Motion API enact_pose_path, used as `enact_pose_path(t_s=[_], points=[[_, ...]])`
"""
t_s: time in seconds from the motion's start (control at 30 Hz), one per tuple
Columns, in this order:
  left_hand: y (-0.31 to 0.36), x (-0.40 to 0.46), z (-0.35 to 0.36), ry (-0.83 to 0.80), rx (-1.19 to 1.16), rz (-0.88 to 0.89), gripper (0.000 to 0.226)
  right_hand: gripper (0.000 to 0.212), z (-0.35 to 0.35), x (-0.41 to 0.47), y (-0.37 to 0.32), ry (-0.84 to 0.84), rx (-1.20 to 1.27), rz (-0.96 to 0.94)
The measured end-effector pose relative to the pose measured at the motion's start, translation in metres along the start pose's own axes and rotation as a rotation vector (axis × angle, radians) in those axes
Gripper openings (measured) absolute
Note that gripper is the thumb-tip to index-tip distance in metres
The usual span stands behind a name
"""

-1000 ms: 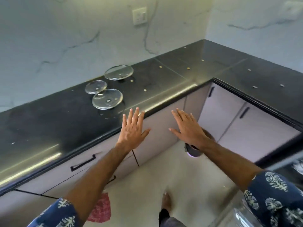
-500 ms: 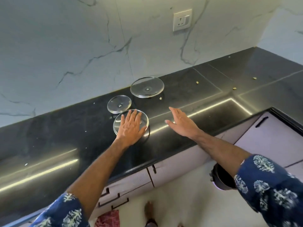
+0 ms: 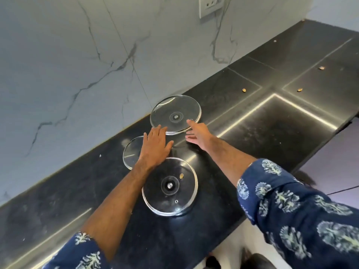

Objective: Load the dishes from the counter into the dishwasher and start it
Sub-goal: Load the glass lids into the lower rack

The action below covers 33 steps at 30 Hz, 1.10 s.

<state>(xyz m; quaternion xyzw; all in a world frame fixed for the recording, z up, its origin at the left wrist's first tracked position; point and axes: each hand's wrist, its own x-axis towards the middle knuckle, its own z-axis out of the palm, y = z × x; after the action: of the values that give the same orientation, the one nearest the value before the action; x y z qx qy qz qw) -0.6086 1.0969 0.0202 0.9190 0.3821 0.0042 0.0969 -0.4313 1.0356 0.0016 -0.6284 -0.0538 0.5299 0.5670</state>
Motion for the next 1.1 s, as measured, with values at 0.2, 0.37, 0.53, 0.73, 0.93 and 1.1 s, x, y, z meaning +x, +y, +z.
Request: enact_pose_path(t_s=[0.2,0.37,0.53,0.73,0.93,1.1], points=[[-0.023,0.027,0.004,0.020,-0.208,-0.005,0.060,0.026,0.018,0.035,-0.003,0.062,0.311,0.025],[-0.032,0.047,-0.007,0.097,-0.396,0.010,0.061,0.014,-0.001,0.023,-0.002,0.021,0.340,-0.003],[0.005,0.065,-0.028,0.147,-0.734,-0.074,0.074,0.045,-0.081,-0.043,0.017,-0.085,0.345,-0.074],[0.121,0.043,-0.028,-0.473,-1.269,0.024,0.040,0.056,-0.193,-0.158,0.049,-0.082,0.384,-0.188],[0.272,-0.002,-0.005,-0.694,-1.203,0.316,0.019,0.038,-0.304,-0.274,0.102,0.044,0.458,-0.257],[0.418,-0.070,0.028,-0.955,-1.045,0.534,0.030,0.040,-0.405,-0.397,0.145,0.222,0.383,-0.251]])
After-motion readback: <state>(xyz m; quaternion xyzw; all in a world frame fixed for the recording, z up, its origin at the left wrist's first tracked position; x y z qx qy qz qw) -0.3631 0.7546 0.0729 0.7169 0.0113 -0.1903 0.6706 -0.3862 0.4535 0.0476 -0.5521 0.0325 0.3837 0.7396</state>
